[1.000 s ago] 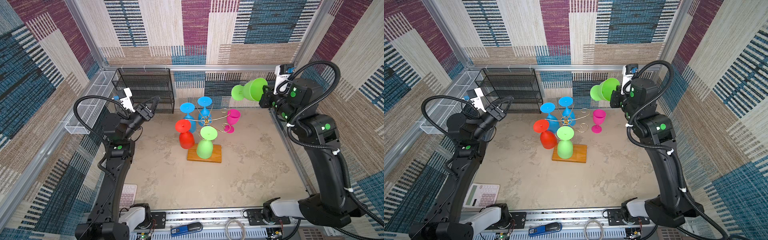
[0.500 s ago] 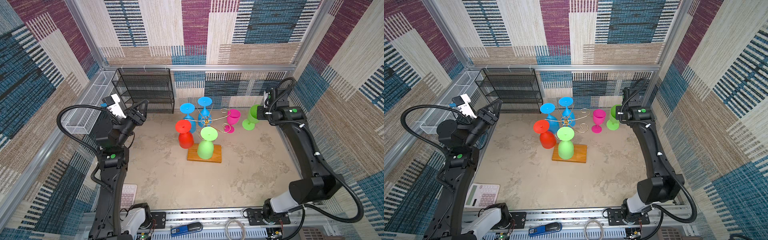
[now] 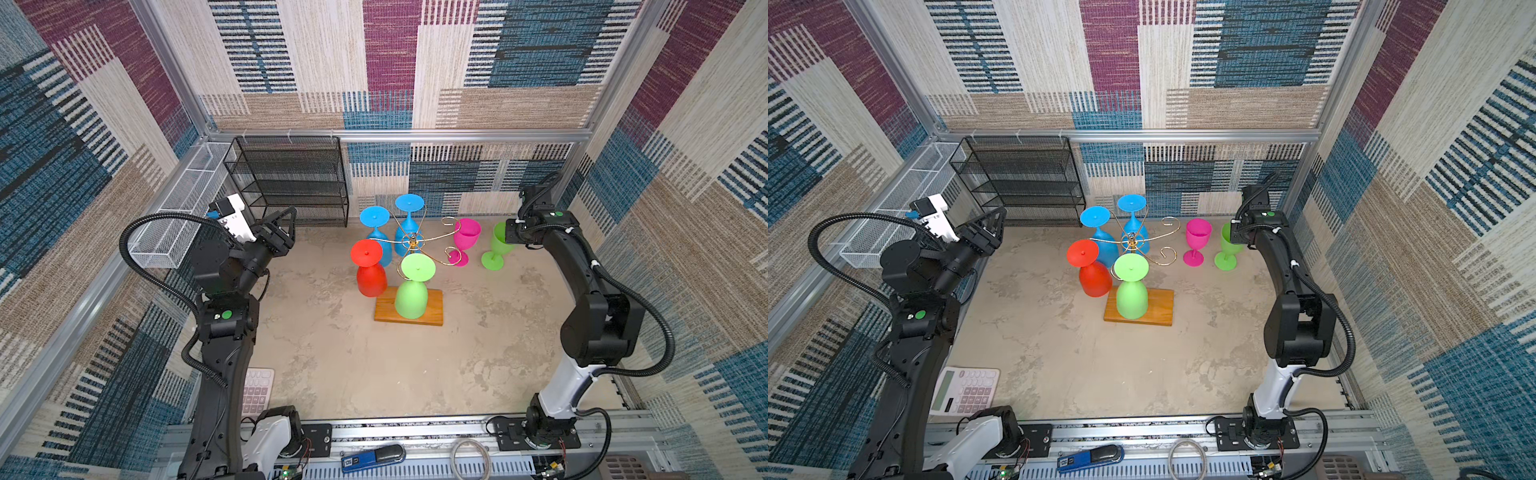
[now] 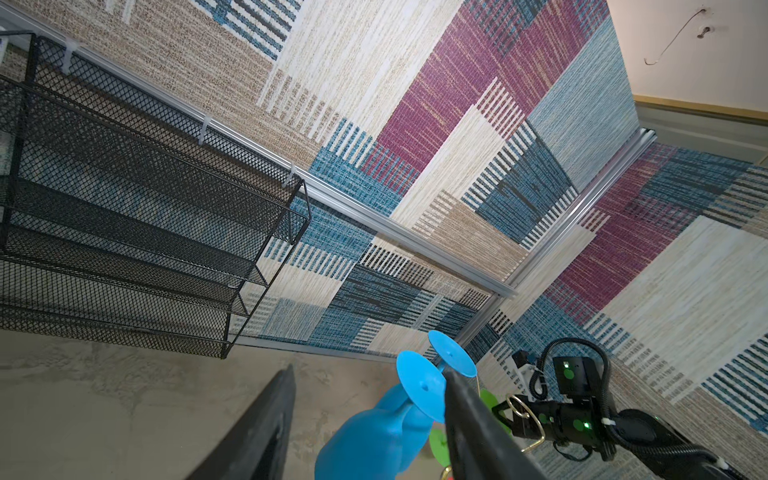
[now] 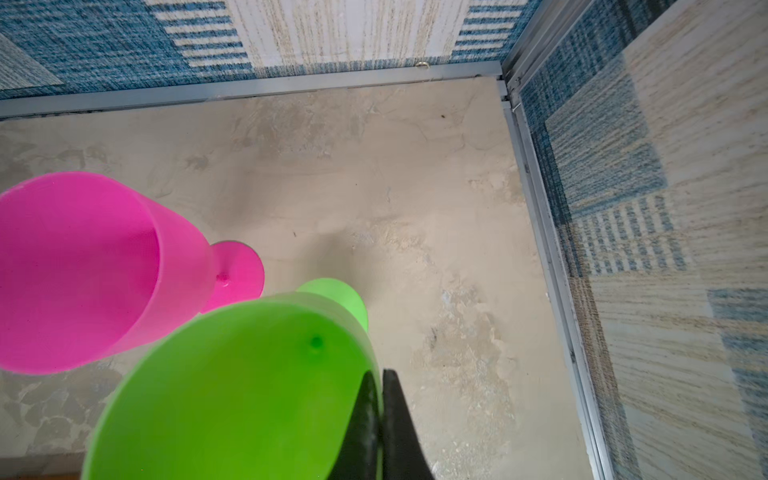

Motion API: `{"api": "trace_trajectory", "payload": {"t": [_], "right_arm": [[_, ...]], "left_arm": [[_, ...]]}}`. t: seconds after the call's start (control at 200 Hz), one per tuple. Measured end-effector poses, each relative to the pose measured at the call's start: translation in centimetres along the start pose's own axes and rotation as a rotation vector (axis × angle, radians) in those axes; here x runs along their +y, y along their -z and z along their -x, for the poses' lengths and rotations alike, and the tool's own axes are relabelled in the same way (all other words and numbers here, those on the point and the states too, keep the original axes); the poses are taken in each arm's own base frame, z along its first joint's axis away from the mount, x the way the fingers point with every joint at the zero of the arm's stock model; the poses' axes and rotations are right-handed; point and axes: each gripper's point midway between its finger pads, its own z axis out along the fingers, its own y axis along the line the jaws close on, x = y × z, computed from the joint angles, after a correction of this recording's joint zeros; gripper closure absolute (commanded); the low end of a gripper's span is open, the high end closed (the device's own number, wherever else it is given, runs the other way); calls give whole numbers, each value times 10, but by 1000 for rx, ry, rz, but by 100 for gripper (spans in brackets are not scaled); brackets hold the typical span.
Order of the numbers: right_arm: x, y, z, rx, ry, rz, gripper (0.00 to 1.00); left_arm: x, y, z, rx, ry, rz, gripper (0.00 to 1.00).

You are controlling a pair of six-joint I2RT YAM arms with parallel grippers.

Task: Take the wine glass off the wine glass rack
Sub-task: 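Withdraw the right gripper and swing it back toward the rack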

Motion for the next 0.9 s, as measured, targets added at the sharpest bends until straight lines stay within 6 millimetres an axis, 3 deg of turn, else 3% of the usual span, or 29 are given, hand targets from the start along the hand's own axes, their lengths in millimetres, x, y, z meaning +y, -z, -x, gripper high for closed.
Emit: {"api": "trace_trajectory", "payload": {"t": [0.356, 0.531, 0.751, 0.901], "right_arm": [[7, -29, 0, 26, -2, 17, 100], [8, -31, -3, 34, -1, 19, 97], [9, -31, -4, 32, -2, 26, 83], [8, -20, 4, 1, -10, 28, 79]], "left_arm": [[8, 0, -1, -6, -10, 28, 38], [10, 0, -3, -5, -11, 34, 38], [13, 1, -3, -4, -10, 39, 37], [12, 2, -4, -4, -11, 39, 37]]}}
